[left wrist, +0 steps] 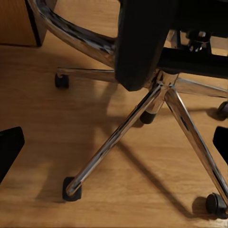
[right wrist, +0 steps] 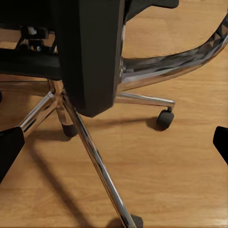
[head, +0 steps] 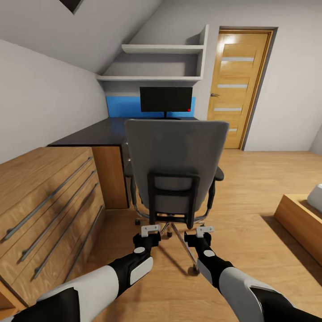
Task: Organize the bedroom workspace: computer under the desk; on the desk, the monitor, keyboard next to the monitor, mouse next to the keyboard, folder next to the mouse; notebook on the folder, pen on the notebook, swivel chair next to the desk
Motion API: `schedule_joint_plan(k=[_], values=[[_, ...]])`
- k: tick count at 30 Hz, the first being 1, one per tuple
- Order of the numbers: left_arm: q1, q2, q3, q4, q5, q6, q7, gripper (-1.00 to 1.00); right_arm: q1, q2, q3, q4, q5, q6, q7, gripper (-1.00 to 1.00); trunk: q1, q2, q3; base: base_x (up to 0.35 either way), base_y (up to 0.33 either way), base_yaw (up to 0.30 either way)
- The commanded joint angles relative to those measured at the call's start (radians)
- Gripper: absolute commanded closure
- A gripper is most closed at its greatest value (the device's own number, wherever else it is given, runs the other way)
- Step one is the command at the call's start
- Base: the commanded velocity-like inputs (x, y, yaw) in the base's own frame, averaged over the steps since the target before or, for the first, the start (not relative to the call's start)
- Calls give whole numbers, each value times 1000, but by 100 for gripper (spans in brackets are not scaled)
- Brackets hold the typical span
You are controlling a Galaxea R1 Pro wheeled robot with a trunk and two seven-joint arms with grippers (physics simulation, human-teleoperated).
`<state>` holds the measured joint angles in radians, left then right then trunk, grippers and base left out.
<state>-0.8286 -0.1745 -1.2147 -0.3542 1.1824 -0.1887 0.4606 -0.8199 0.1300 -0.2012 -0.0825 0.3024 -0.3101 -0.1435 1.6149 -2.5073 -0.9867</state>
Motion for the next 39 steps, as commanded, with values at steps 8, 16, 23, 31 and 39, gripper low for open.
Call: schedule_joint_plan(k=[8,16,23,31,39], values=[[-1,0,-9,0,8,-7,4,-100,-1,0,-7,1,11,-3,-4,-100,0,0,-1,221,0,0],[-1,0,-9,0,8,-7,4,-100,-1,0,-7,1,11,-3,-5,-100,0,0,-1,243,0,0],[-1,0,-9,0,7,-8,4,-100,-1,0,-7,1,11,-3,-5,-100,0,0,-1,296,0,0],[-1,0,-9,0,5,-9,5,-100,-1,0,-7,1,11,-3,-5,-100,0,0,-1,317,-66,0],[-1,0,-11,0,5,-9,5,-100,-1,0,-7,1,11,-3,-4,-100,0,0,2,318,-86,-47]])
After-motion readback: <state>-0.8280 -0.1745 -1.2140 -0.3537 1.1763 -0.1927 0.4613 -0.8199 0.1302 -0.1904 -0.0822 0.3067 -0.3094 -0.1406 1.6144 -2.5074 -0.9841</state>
